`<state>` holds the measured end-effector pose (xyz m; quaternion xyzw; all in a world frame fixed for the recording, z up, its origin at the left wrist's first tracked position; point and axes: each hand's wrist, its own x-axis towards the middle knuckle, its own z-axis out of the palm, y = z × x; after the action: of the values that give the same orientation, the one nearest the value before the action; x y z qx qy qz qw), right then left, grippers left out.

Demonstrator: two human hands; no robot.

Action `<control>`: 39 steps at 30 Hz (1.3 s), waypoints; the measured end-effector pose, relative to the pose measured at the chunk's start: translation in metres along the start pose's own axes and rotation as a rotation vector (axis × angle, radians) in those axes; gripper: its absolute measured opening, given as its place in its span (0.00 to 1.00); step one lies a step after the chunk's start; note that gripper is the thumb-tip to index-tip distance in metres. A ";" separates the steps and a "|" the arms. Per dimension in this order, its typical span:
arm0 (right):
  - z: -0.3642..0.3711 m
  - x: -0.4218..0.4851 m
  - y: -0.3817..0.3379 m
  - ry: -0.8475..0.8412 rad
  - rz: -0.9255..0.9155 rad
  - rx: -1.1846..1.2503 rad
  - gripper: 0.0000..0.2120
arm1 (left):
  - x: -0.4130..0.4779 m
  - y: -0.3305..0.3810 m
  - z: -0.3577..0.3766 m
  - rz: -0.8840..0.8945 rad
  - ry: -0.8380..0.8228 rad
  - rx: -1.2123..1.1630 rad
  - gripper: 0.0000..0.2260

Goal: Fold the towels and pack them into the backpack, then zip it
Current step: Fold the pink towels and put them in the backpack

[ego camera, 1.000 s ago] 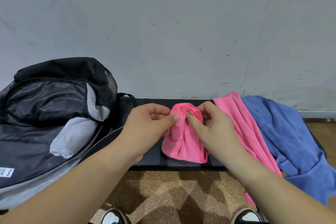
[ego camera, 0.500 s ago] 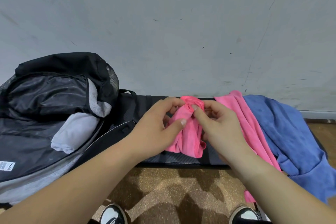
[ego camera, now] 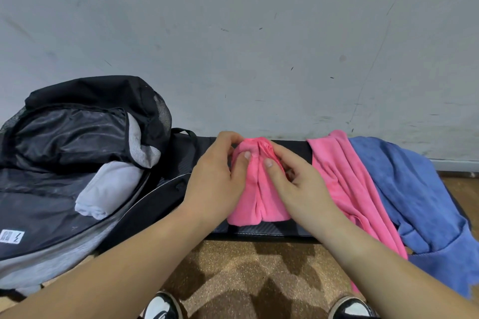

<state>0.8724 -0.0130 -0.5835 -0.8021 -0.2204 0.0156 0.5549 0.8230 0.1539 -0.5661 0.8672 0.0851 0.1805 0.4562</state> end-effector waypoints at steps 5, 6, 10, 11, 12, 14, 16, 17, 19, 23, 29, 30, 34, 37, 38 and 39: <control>0.004 -0.001 0.000 0.048 0.043 0.021 0.15 | 0.004 0.002 -0.003 -0.084 0.039 -0.021 0.05; 0.006 -0.002 -0.002 0.042 0.060 0.035 0.15 | 0.002 0.004 -0.002 -0.068 0.021 0.007 0.05; 0.008 -0.004 -0.010 0.007 0.139 0.128 0.13 | -0.011 0.013 0.001 -0.040 -0.100 0.002 0.11; 0.006 -0.004 -0.013 0.005 0.179 0.200 0.12 | -0.012 0.013 0.001 -0.052 -0.139 -0.018 0.15; 0.004 -0.002 -0.014 0.002 0.228 0.297 0.12 | -0.013 0.012 0.001 -0.063 -0.177 -0.039 0.19; 0.000 -0.001 -0.017 0.006 0.312 0.467 0.10 | -0.016 0.009 0.003 -0.076 -0.250 -0.081 0.26; -0.001 -0.001 -0.017 0.051 0.333 0.510 0.12 | -0.019 0.008 0.006 -0.071 -0.302 -0.120 0.31; -0.002 -0.001 -0.014 0.087 0.338 0.506 0.13 | -0.021 0.008 0.008 -0.064 -0.326 -0.129 0.32; -0.003 0.000 -0.008 0.161 0.353 0.469 0.14 | -0.023 0.009 0.010 -0.041 -0.336 -0.154 0.32; -0.005 0.004 -0.004 0.186 0.367 0.477 0.09 | -0.014 0.002 0.009 -0.072 -0.165 -0.106 0.30; -0.008 0.008 -0.014 0.152 0.443 0.582 0.13 | -0.009 -0.001 0.003 -0.265 -0.385 -0.205 0.24; -0.007 0.008 -0.015 0.162 0.457 0.590 0.13 | -0.010 0.000 0.001 -0.264 -0.406 -0.202 0.22; -0.007 0.010 -0.021 0.183 0.532 0.624 0.14 | -0.009 0.006 -0.009 -0.239 -0.420 -0.178 0.21; -0.006 0.006 -0.032 0.081 0.563 0.703 0.12 | -0.012 0.007 -0.022 -0.245 -0.397 -0.162 0.20; -0.005 0.004 -0.038 0.062 0.541 0.715 0.11 | -0.013 0.006 -0.028 -0.250 -0.404 -0.171 0.21; -0.003 0.003 -0.043 0.056 0.501 0.707 0.11 | -0.013 0.006 -0.035 -0.254 -0.423 -0.181 0.21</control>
<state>0.8611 -0.0021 -0.5435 -0.5914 0.0152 0.2026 0.7804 0.7971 0.1733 -0.5459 0.8236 0.0797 -0.0566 0.5587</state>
